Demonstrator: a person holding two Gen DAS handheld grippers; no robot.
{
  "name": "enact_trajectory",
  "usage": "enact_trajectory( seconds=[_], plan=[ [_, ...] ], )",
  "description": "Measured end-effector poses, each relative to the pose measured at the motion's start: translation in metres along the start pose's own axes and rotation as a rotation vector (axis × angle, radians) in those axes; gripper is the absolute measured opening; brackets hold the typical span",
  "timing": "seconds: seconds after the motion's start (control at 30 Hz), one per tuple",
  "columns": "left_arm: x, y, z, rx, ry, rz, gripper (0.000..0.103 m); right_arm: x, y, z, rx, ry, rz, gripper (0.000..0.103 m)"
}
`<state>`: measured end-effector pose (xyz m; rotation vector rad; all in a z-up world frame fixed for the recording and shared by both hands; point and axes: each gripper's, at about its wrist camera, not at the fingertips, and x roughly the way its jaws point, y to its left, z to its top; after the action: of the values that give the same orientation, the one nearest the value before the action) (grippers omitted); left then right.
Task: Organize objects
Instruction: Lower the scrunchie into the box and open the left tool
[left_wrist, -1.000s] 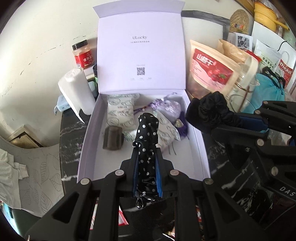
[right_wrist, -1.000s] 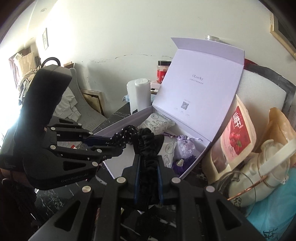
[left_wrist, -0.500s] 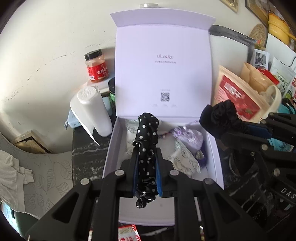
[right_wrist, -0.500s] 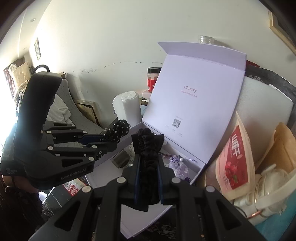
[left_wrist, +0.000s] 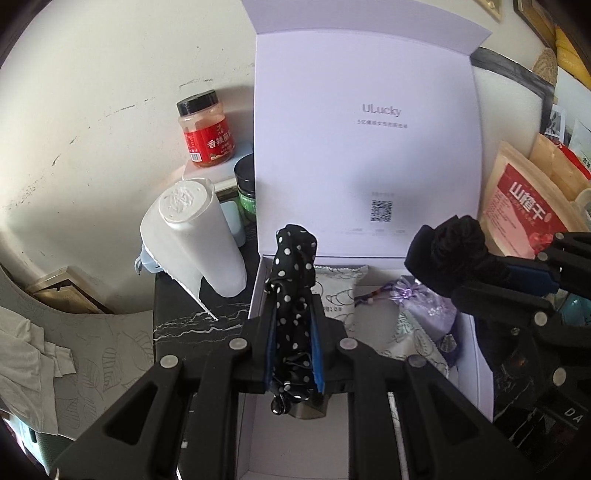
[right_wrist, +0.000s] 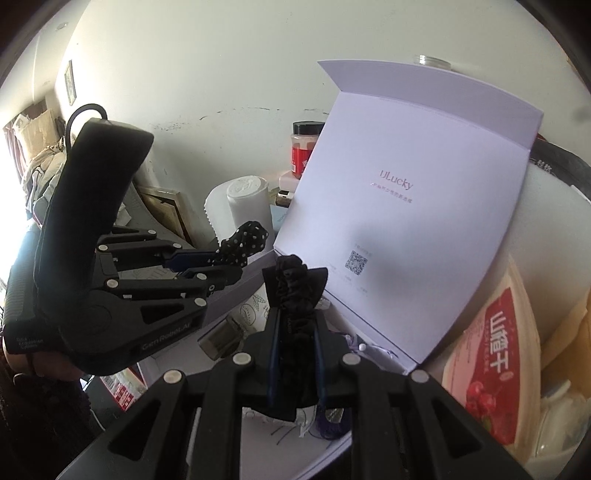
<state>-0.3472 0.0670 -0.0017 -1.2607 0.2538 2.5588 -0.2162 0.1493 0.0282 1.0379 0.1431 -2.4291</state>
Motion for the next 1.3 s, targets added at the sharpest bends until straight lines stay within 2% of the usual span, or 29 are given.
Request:
enact_trajectory(
  seconds=[0.27,0.63,0.8,1.13,1.27,1.3],
  plan=[
    [0.034,-0.001,-0.007,0.018,0.054,-0.045,0.015,0.03,-0.009,0.001,0.039,0.026,0.021,0.015],
    [0.072,-0.025,-0.013,0.041,0.121,-0.064,0.015,0.056,-0.016,-0.006,0.055,0.102,-0.029,0.015],
    [0.076,-0.027,-0.013,0.042,0.123,-0.067,0.015,0.063,-0.019,-0.007,0.066,0.12,-0.067,0.015],
    [0.072,-0.028,-0.012,0.037,0.117,-0.057,0.016,0.066,-0.023,-0.005,0.086,0.132,-0.082,0.016],
    [0.061,-0.026,-0.011,0.033,0.098,-0.039,0.021,0.061,-0.023,-0.002,0.083,0.132,-0.098,0.02],
    [0.059,-0.025,-0.01,0.029,0.097,-0.032,0.022,0.06,-0.023,-0.002,0.085,0.132,-0.101,0.025]
  ],
)
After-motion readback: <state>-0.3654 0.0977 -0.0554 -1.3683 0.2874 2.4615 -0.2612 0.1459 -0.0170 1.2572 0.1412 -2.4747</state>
